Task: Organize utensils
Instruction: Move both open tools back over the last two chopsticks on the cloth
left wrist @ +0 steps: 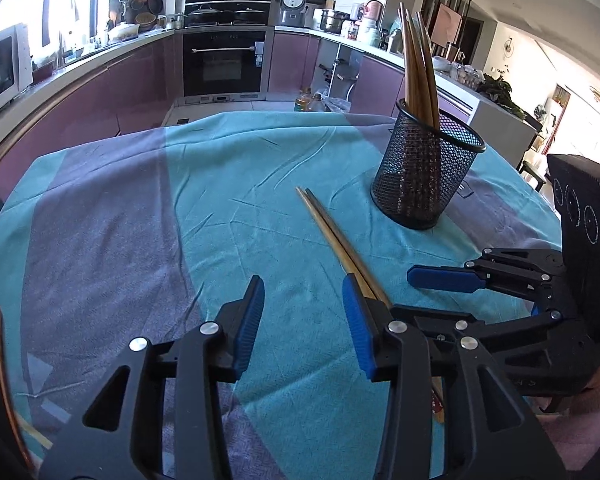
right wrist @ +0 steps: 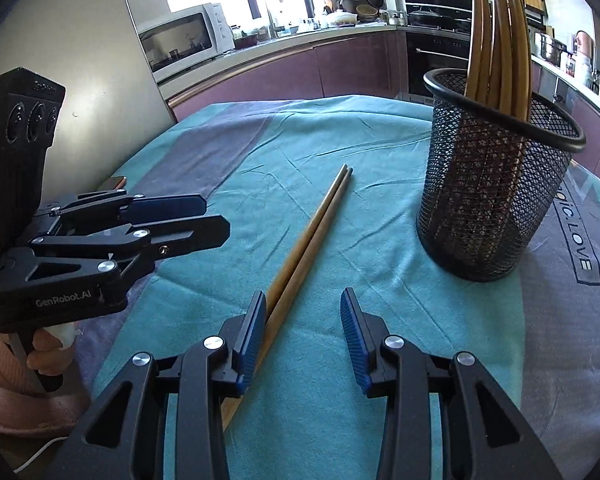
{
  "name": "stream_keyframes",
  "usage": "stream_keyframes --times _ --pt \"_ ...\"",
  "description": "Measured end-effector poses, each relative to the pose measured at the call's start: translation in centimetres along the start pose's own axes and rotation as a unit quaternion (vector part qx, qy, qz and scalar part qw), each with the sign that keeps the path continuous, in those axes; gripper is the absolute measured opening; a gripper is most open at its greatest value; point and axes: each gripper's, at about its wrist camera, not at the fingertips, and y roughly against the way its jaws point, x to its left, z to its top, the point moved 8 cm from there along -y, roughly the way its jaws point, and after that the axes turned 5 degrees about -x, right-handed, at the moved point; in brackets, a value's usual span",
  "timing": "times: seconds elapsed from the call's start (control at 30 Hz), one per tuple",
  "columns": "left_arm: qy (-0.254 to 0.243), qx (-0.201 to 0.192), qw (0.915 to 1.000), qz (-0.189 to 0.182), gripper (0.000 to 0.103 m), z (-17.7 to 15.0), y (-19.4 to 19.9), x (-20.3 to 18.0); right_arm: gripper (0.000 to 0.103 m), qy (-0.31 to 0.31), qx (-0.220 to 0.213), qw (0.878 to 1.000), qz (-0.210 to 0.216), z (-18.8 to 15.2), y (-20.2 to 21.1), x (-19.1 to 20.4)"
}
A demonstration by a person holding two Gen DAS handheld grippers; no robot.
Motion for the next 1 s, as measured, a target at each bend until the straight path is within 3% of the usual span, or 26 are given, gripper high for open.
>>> stream_keyframes --times 0.53,0.87,1.0 --pt "-0.023 0.034 0.9987 -0.031 0.04 -0.7 -2.4 -2.8 0.036 -0.031 0.005 0.999 -0.009 -0.2 0.3 -2.0" --pt "-0.039 0.057 0.9971 -0.032 0.038 -1.2 -4.2 -4.3 0.036 -0.044 -0.002 0.999 -0.001 0.0 0.9 -2.8" --pt "-0.039 0.06 0.9972 -0.023 0.026 -1.4 -4.3 -4.5 0.036 -0.046 -0.006 0.999 -0.001 0.2 1.1 -3.0"
